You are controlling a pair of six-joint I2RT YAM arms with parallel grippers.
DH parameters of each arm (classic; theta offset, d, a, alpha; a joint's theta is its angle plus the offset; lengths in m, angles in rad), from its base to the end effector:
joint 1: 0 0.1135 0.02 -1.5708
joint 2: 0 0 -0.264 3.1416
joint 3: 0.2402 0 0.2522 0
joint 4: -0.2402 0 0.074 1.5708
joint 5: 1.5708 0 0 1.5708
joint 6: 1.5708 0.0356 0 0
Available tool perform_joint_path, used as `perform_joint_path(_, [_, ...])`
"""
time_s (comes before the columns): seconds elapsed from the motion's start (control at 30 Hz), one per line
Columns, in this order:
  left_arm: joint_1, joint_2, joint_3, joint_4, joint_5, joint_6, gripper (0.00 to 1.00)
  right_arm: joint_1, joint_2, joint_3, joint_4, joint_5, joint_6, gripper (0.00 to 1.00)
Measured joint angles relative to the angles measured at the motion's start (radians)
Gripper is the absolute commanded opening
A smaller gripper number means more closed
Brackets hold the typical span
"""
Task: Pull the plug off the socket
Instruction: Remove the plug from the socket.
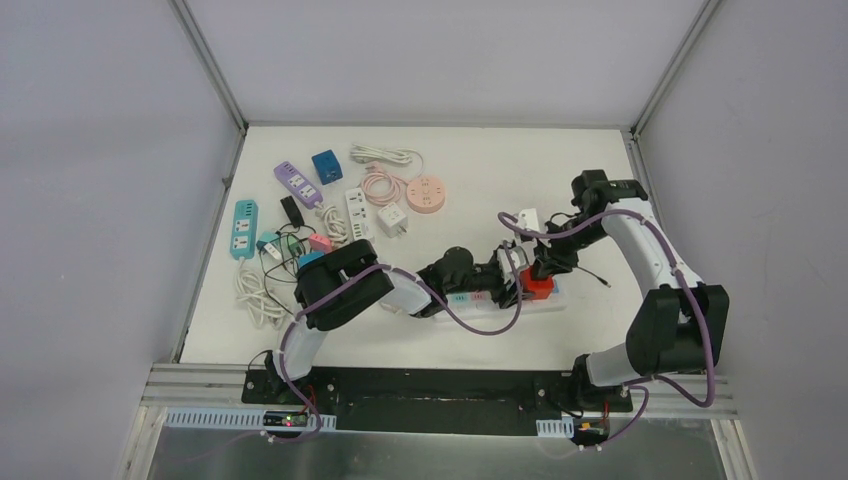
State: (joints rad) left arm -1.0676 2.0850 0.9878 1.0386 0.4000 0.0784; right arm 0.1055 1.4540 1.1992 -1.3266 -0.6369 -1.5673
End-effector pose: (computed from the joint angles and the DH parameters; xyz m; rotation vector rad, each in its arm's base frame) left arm 0.1911 -0.3760 0.1465 1.1997 1.2575 -1.0688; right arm 0.2368 0.0464 0.2694 -1.9618 1.7775 0.6592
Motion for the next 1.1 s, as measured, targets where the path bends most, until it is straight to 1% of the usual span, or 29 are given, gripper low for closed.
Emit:
perform_joint_path(0.1, [0.003, -0.002, 0.001, -0.014, -0.002, 0.0, 0.0, 0.042, -0.002, -0.005, 0.031, 0.013, 0.045, 0.0])
perform_joint_path(0.2, [0.007, -0.012, 0.0, -0.031, -0.003, 0.003, 0.0, 0.096, -0.021, -0.006, 0.066, 0.058, 0.108, 0.0])
perform_joint_path(0.37, [0.014, -0.013, -0.005, -0.036, -0.007, 0.016, 0.0, 0.108, -0.025, -0.009, 0.08, 0.073, 0.142, 0.0])
perform_joint_path(0.47, [0.013, -0.015, -0.005, -0.036, -0.008, 0.017, 0.0, 0.074, -0.029, -0.017, 0.076, 0.051, 0.122, 0.0])
perform_joint_path(0.63, [0.004, -0.015, -0.004, -0.035, -0.008, 0.024, 0.0, -0.027, -0.029, -0.035, 0.028, -0.041, 0.042, 0.0])
perform_joint_path(0.73, [0.0, -0.016, -0.004, -0.035, -0.01, 0.027, 0.0, -0.039, -0.029, -0.043, 0.019, -0.06, 0.019, 0.0])
perform_joint_path(0.83, [0.001, -0.017, -0.004, -0.045, -0.011, 0.028, 0.0, 0.002, -0.044, -0.054, 0.05, -0.05, 0.048, 0.0])
perform_joint_path(0.97, [0.008, -0.027, -0.004, -0.071, -0.015, 0.029, 0.0, 0.094, -0.074, -0.063, 0.101, 0.024, 0.12, 0.0])
perform_joint_path(1.1, [0.01, -0.027, -0.005, -0.079, -0.022, 0.03, 0.0, 0.099, -0.075, -0.061, 0.104, 0.037, 0.135, 0.0])
